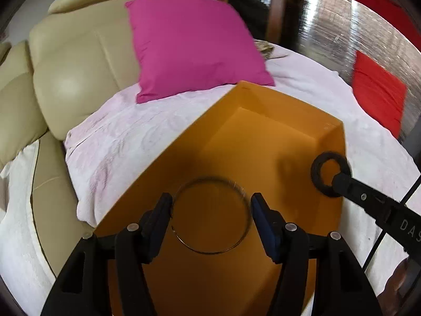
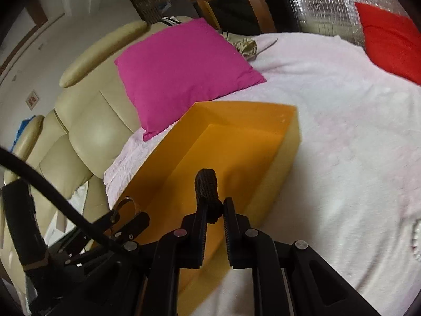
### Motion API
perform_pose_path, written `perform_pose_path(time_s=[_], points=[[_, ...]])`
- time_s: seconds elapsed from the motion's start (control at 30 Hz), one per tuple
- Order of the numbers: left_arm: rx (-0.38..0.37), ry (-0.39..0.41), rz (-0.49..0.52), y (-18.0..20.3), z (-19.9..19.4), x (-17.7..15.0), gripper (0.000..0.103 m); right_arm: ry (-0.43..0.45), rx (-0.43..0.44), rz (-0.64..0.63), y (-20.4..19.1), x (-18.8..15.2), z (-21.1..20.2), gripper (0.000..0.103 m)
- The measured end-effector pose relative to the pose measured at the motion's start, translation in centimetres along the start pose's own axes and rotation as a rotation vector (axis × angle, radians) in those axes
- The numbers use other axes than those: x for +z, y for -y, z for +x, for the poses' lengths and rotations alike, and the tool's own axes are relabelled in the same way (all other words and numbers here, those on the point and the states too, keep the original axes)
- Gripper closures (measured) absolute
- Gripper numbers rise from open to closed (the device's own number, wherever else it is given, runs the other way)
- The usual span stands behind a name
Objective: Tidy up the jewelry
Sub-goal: 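Carry the bangle into the orange box with left gripper while right drops the hair tie, then grasp the white bead bracelet with the left gripper while the right grasps the black clip hair tie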
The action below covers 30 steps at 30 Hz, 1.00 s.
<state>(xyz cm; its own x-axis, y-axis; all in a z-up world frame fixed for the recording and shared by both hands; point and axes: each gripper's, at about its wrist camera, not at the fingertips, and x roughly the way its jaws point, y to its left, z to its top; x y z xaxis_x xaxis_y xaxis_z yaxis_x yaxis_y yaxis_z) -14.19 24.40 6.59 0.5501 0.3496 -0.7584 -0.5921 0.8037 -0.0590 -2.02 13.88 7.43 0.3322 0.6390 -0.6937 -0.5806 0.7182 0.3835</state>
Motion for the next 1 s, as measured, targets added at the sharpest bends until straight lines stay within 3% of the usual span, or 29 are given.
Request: perform_pose_path(time_s=[0.13,0.17,0.37,0.6,0.83,1.0], points=[[0.028,0.021,-0.013,-0.3,-0.1,0.4,0.033,0.017,0.041,0.065,0.2,0.1,0.0,0.05],[0.036,0.034,-0.004,0.0,-0.2,0.4,0.033,0.034,0.053,0.074,0.3,0.1,-0.5,0.045],[0.019,0.139,0.047,2.5,-1.6,0.4,0.033,0.175,-0.027,0.091,3.1,-0.7,-6.4,0.045],[-0.053,0.241,0.244,10.0,-4.0,-1.6,0.028,0.235,-0.174,0.197,10.7,-4.6,-15.5,0.046],[-0.128,0.269,0.416,17.4,-5.0,-4.5,0.028,0.304,-0.321,0.407,20.3,-10.2,-25.0,0.047],[-0.18,0.219,0.549,22.6,-4.4,-6.8,0.028,0.346,-0.291,0.643,27.0,-14.0,-28.5,0.047]])
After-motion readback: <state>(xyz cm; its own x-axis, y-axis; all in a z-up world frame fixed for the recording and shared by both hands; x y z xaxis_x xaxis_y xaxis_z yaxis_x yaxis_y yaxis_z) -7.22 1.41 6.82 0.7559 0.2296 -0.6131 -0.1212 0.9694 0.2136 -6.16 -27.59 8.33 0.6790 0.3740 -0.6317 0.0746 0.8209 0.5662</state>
